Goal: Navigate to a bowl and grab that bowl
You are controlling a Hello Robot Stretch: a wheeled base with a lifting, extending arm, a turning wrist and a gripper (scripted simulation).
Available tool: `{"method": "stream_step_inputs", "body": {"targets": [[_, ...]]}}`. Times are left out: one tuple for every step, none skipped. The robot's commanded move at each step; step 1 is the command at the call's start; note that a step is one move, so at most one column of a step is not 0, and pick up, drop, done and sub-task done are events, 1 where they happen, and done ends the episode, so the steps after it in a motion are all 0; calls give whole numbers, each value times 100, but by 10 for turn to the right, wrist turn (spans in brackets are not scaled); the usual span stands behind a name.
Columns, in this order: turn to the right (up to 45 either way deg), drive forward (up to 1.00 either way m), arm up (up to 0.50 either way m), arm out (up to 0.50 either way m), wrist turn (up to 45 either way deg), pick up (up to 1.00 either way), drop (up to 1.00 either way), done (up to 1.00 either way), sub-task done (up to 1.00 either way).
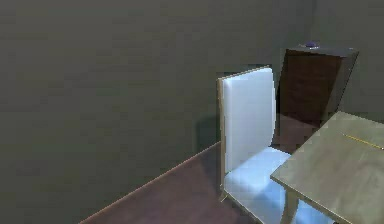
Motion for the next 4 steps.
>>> {"method": "stream_step_inputs", "body": {"targets": [[-180,0,0,0,0,0,0,0,0],[0,0,50,0,0,0,0,0,0],[0,0,38,0,0,0,0,0,0],[0,0,0,50,0,0,0,0,0]]}}
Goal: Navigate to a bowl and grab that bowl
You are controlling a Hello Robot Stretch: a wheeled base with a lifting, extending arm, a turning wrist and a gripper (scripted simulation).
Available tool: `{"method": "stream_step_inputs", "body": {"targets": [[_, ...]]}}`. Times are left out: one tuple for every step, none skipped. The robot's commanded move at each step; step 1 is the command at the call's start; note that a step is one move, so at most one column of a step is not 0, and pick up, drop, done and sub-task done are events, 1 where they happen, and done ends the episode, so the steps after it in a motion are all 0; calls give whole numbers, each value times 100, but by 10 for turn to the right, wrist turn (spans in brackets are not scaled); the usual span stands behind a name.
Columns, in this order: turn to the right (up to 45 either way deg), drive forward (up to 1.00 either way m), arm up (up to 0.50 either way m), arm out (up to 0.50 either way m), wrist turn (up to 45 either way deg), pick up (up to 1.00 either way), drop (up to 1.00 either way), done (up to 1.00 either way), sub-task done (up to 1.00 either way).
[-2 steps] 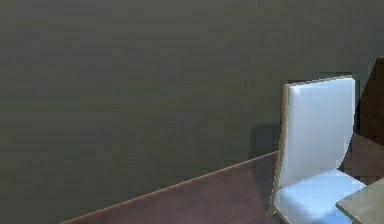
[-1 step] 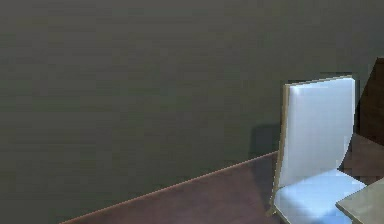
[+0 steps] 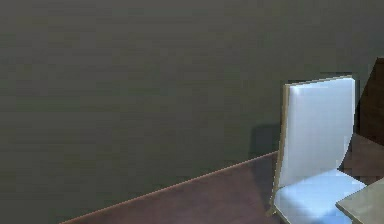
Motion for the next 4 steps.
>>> {"method": "stream_step_inputs", "body": {"targets": [[0,0,0,0,450,0,0,0,0],[0,0,0,0,450,0,0,0,0],[0,0,0,0,450,0,0,0,0],[0,0,0,0,270,0,0,0,0]]}}
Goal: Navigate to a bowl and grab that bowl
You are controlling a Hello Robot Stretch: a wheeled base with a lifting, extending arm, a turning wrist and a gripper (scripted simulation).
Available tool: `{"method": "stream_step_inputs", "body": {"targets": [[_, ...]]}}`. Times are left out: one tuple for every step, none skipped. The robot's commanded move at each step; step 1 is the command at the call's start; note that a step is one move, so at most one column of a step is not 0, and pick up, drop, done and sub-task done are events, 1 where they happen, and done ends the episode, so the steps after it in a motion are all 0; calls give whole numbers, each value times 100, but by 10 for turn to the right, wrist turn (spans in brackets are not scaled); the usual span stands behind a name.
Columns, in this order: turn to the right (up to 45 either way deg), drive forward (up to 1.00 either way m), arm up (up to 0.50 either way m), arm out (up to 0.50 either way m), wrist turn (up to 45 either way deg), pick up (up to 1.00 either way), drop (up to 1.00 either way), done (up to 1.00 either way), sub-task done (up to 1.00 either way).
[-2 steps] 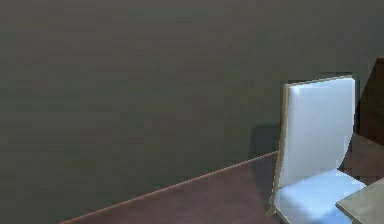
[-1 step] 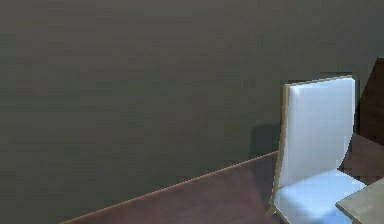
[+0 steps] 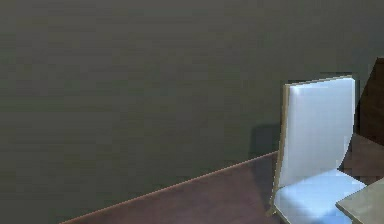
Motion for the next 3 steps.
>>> {"method": "stream_step_inputs", "body": {"targets": [[0,0,-22,0,0,0,0,0,0],[0,0,0,0,0,100,0,0,0],[0,0,-22,0,0,0,0,0,0]]}}
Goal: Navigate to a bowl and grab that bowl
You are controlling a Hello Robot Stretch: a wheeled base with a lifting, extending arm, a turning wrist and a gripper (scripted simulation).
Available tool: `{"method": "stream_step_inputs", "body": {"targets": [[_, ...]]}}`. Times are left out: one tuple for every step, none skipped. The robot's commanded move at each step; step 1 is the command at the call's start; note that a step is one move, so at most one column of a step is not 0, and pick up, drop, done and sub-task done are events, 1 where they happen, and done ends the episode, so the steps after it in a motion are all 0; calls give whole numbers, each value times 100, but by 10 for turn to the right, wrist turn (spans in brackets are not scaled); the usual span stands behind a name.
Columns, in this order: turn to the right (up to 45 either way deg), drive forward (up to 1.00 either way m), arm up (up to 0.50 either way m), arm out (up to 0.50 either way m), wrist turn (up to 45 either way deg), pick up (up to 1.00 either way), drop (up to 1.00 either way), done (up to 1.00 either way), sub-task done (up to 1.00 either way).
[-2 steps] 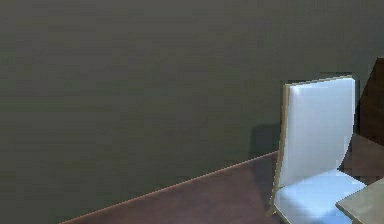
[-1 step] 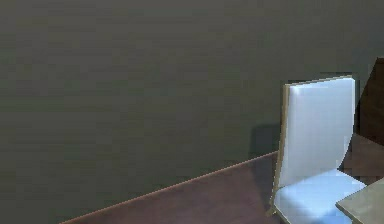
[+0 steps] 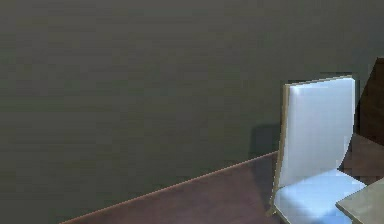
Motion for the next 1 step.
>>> {"method": "stream_step_inputs", "body": {"targets": [[0,0,0,0,-450,0,0,0,0]]}}
